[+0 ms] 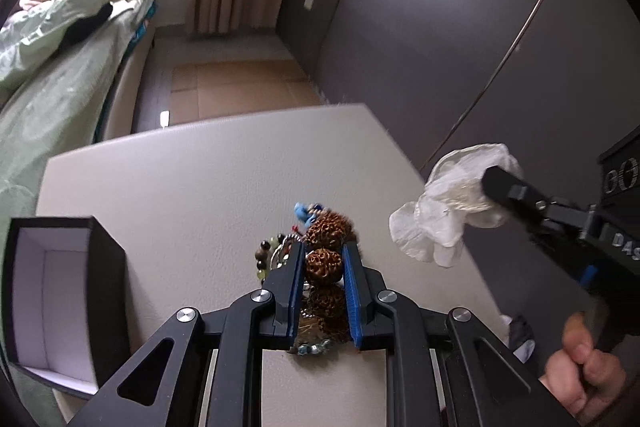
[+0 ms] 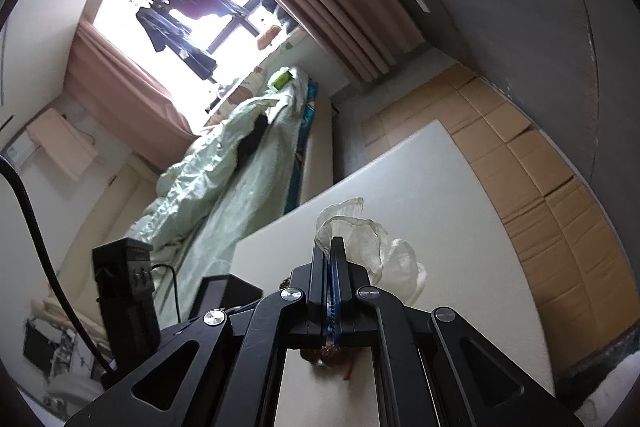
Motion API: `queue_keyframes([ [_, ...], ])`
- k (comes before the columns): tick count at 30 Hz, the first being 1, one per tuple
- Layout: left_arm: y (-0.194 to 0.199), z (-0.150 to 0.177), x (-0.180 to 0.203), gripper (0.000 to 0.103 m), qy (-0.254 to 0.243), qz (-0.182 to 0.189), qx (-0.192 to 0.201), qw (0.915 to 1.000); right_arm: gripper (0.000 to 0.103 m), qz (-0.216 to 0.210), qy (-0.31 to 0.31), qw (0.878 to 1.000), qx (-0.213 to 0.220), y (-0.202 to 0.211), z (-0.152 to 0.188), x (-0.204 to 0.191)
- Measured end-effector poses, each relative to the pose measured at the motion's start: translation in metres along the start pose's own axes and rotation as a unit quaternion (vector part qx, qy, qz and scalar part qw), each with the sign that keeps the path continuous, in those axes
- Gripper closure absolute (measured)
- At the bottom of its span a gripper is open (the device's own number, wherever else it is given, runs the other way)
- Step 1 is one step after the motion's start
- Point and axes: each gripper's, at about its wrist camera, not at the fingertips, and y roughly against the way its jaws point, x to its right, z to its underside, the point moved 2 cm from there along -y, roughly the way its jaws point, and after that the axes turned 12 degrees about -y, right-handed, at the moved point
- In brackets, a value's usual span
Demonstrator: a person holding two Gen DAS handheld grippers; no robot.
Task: Organize jewelry
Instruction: 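Grasp the brown bead bracelet with the left gripper and lift it, then lower the brown bead bracelet into the black box and open the left gripper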
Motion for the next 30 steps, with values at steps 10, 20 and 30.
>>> queue_keyframes([
  [10,0.058,-0.011,-0.008,0.083,0.017,-0.006,0.074,0.9971,0.099,-0.067,0.022,0.997,-0.009,-0.009,0.008,-0.036],
  [20,0.106,-0.001,-0.047,0.083,0.061,-0.048,0.122,0.9895,0.099,-0.11,0.069,0.991,-0.036,-0.036,0.019,-0.086],
  [30,0.132,0.017,-0.104,0.083,0.123,-0.089,0.143,0.978,0.099,-0.139,0.104,0.981,-0.088,-0.077,0.037,-0.124],
])
